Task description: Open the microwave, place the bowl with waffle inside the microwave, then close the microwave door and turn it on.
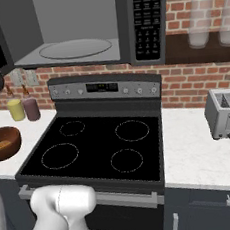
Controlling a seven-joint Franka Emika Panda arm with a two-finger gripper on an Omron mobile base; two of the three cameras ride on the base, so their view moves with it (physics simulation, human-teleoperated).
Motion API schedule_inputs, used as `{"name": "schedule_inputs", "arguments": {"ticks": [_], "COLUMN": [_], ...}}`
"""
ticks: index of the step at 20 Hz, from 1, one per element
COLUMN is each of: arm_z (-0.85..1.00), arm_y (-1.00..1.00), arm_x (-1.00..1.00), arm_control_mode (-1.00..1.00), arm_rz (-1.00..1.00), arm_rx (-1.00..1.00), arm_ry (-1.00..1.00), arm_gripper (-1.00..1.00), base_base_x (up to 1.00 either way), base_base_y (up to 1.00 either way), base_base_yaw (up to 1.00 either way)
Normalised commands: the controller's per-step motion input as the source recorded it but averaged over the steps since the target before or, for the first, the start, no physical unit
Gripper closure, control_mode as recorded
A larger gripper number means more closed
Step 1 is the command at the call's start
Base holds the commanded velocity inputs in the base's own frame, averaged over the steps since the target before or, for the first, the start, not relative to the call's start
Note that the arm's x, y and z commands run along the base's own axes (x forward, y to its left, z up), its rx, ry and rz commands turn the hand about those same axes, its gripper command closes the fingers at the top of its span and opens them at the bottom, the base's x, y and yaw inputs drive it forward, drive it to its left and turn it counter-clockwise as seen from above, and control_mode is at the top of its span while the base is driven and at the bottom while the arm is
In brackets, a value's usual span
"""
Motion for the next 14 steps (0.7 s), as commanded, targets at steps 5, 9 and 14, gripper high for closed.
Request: {"name": "schedule_inputs", "arguments": {"ticks": [5,9,14], "arm_z": [0.0,0.0,0.0], "arm_y": [0.51,-0.22,-0.67], "arm_x": [0.03,-0.14,-0.28], "arm_control_mode": [-1.0,-1.0,-1.0], "arm_rz": [-0.02,-0.09,-0.2], "arm_rx": [-0.05,-0.02,0.0], "arm_ry": [0.02,0.01,0.0], "arm_gripper": [-1.0,-1.0,-1.0], "base_base_x": [0.0,0.0,0.0], "base_base_y": [0.0,0.0,0.0], "base_base_yaw": [0.0,0.0,0.0]}}
